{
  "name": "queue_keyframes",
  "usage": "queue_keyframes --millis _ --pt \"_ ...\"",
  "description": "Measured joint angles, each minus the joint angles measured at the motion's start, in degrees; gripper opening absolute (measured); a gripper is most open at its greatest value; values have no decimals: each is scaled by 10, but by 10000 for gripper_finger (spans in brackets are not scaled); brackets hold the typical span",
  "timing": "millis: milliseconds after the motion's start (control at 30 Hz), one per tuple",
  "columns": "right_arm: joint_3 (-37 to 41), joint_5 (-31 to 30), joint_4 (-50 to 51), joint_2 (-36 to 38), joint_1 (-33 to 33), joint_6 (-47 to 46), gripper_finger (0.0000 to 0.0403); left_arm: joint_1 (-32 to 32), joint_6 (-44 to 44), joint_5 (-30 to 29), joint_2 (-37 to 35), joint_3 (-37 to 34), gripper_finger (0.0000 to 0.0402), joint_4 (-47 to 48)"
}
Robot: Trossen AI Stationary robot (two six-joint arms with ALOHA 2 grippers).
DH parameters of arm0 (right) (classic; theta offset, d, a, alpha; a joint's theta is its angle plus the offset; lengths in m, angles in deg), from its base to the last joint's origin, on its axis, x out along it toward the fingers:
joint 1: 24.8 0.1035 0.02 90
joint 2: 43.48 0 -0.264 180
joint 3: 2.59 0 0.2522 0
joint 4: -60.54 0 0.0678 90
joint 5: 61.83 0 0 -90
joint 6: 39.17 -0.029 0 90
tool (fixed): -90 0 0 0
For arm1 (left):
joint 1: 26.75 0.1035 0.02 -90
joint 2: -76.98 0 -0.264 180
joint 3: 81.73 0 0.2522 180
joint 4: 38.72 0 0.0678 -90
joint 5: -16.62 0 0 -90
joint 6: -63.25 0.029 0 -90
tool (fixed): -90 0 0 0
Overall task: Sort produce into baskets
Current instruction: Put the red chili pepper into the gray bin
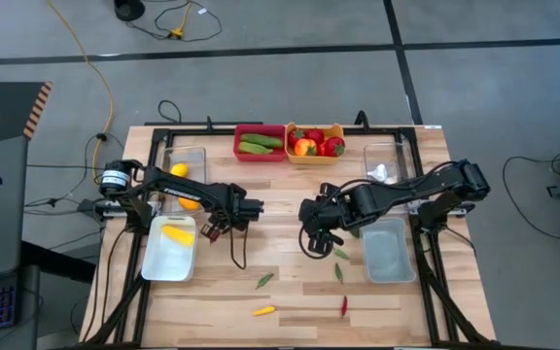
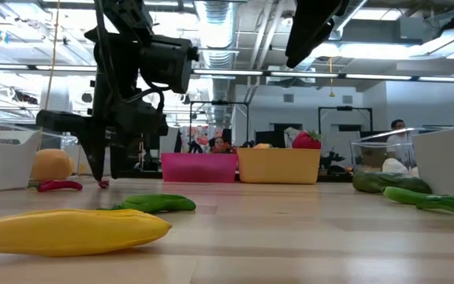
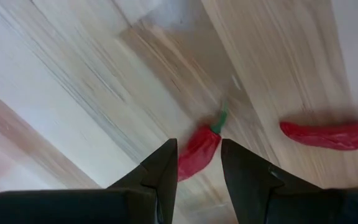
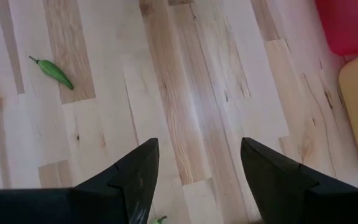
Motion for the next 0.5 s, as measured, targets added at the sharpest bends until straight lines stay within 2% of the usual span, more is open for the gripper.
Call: queue_keyframes --millis 500 --pt "0 0 0 0 0 0 255 0 21 16 0 -2 112 -4"
